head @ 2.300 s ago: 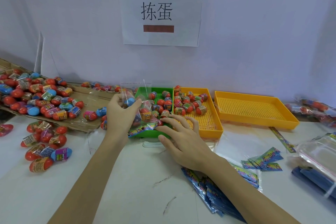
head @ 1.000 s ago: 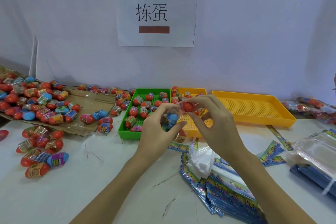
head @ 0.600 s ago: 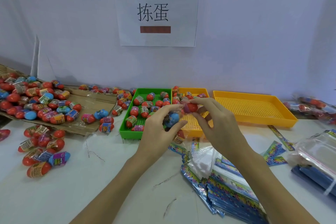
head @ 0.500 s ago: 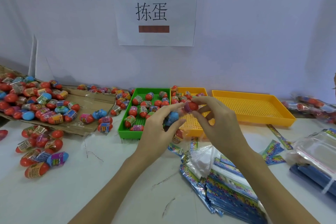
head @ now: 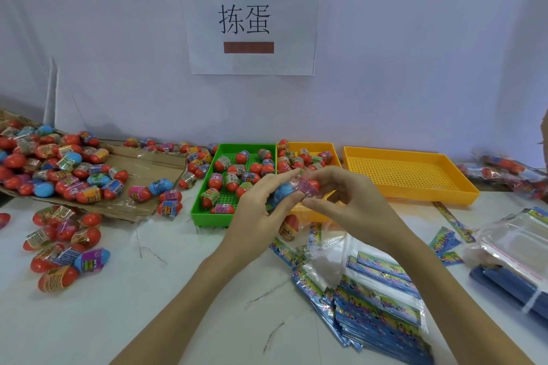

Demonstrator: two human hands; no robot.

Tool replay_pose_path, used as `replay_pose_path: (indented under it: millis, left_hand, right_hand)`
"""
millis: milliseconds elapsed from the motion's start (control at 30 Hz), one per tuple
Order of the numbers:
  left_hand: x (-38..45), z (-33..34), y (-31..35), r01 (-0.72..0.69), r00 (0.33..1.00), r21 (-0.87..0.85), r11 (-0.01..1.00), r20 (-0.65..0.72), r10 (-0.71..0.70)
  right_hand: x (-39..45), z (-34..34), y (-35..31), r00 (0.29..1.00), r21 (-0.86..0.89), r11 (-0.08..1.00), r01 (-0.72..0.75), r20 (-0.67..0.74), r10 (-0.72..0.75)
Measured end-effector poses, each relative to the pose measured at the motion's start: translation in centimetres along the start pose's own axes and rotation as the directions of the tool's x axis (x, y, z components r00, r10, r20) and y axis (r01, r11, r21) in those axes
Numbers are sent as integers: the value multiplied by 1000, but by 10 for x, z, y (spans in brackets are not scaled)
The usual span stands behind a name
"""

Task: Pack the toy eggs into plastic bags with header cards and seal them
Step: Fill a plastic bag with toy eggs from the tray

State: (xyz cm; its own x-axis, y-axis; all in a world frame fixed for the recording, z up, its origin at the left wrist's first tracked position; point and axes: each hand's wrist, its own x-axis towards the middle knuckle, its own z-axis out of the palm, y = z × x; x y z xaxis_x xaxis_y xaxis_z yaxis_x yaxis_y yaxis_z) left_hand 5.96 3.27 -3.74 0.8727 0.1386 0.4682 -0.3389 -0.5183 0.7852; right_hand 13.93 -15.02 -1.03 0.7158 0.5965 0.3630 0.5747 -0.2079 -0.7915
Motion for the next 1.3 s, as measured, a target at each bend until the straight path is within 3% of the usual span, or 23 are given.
replay_pose_path:
  millis: [200,400,467,567,633,733,933,1133,1300]
  left_hand:
    - [1,-1,-1,92,996,-131,987,11,-91]
    - [1,-2,-1,106,994,-142,984,6,-106]
    - [2,-2,-2,108,994,-170,979,-1,-110]
    - [3,-3,-3,145,987,-191,971,-44,-156]
    - [5,-4,-5,150,982,-175,973,-89,-168]
    - [3,-1,0,118,983,-163,980,-120,-138]
    - [-1,7,3,123,992,-69,990,49,-120]
    - [-1,9,0,93,993,-67,993,77,-88]
    - [0,7,-3,90,995,-30,995,55,-89]
  right_hand:
    - [-2,-1,1,998,-160,985,57,2,-57]
    - [-4,2,-3,995,-286,953,99,0,-103]
    - [-2,0,-4,993,-208,974,89,-53,-102]
    - [0,-8,-6,971,123,989,79,-235,-48]
    - [0,-13,-5,959,245,967,67,-283,5]
    - [0,-12,-4,958,313,949,50,-284,43]
    - [-1,3,-8,967,316,947,56,-253,28]
    - [-3,13,-7,979,304,952,42,-201,21]
    - [-1,9,-4,977,471,882,20,-197,83]
